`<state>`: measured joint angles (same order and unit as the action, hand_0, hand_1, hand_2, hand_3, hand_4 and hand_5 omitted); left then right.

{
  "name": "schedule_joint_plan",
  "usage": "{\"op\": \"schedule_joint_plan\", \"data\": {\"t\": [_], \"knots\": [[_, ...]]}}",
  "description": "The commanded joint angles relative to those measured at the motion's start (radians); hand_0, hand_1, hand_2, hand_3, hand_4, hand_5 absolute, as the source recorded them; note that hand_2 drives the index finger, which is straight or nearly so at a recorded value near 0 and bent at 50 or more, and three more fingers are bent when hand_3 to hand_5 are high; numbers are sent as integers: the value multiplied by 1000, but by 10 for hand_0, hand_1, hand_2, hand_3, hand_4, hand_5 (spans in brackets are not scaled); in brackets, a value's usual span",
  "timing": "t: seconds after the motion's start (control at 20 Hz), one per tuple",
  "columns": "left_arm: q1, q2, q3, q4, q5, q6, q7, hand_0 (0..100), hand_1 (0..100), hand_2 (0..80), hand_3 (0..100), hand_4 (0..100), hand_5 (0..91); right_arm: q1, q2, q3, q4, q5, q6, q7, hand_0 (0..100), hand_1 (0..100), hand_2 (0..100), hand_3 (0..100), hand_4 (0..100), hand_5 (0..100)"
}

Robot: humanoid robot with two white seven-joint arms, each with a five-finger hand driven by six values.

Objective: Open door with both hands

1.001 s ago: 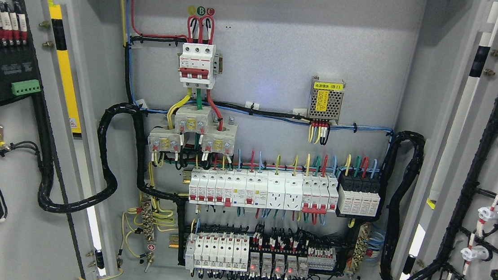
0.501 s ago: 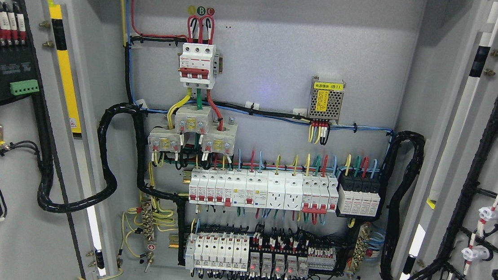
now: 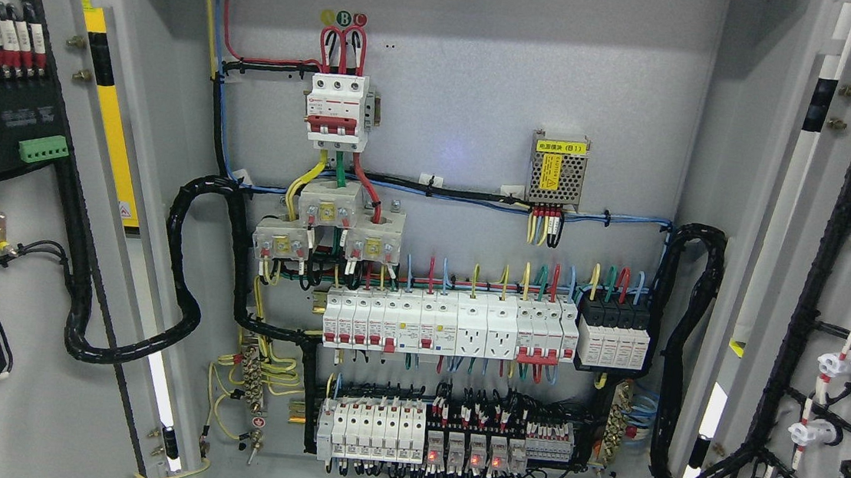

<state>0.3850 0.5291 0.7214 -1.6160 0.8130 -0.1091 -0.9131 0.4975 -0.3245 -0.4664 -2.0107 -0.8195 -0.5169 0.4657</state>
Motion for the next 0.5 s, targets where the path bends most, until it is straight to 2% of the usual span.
{"op": "schedule_joint_plan", "data": {"t": [0.0, 0.2, 0.45], "knots": [[35, -43, -5, -123, -1, -1, -3, 49, 158, 110, 256, 121, 0, 1, 1, 12, -3, 2, 0, 5, 214, 108, 0, 0, 0, 0], [69, -87, -16, -171, -9, -6, -10, 47, 158, 110, 256, 121, 0, 3, -2, 66, -22, 5, -5, 7, 214, 108, 0, 0, 0, 0], [129, -135, -42, -219, -31, -29, -32, 44, 162, 110, 256, 117, 0, 6, -5, 196, -23, 20, -5, 10, 214, 108, 0, 0, 0, 0]]}}
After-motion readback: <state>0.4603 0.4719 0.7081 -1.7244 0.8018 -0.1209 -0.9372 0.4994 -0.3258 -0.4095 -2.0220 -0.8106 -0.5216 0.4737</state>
